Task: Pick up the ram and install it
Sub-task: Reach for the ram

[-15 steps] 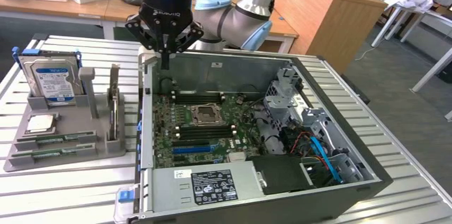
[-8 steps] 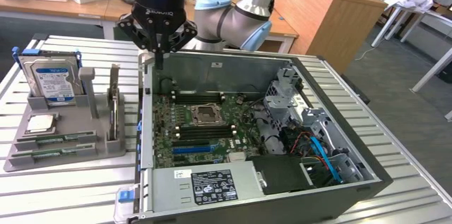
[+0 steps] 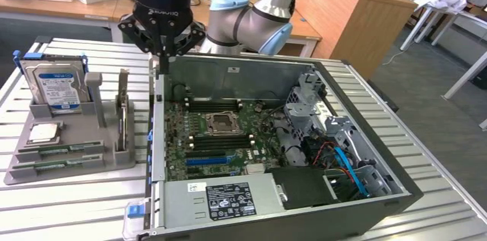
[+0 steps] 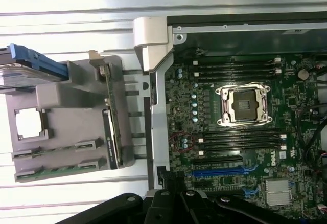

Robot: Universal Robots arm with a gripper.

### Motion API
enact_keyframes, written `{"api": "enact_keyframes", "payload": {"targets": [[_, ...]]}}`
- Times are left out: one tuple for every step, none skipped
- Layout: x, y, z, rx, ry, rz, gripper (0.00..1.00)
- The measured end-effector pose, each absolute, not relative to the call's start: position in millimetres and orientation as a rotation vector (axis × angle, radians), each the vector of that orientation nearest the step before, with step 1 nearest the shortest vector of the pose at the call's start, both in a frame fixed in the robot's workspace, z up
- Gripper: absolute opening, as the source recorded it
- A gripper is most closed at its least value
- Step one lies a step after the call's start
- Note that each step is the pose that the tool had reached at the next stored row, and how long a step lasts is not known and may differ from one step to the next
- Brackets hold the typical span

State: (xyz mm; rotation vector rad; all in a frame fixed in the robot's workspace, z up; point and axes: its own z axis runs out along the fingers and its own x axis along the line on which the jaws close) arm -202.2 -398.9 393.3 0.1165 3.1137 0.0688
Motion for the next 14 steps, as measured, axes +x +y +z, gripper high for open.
{"api": "enact_keyframes", "payload": {"targets": [[-203,-399,393,0.117,3.114,0.069,0.1],[-205,-399,393,0.116,3.114,0.069,0.1],[-206,-399,393,0.117,3.114,0.069,0.1],[-207,-399,393,0.117,3.114,0.069,0.1],[-208,-399,393,0.117,3.114,0.069,0.1],[-209,-399,393,0.117,3.114,0.069,0.1],[-210,-399,393,0.117,3.114,0.069,0.1],[-212,-399,393,0.117,3.114,0.069,0.1],[-213,-399,393,0.117,3.114,0.069,0.1],[-214,-399,393,0.117,3.114,0.069,0.1],[-215,-399,393,0.117,3.114,0.069,0.1],[-216,-399,393,0.117,3.114,0.069,0.1],[-217,-399,393,0.117,3.114,0.069,0.1],[-218,-399,393,0.117,3.114,0.069,0.1]]}}
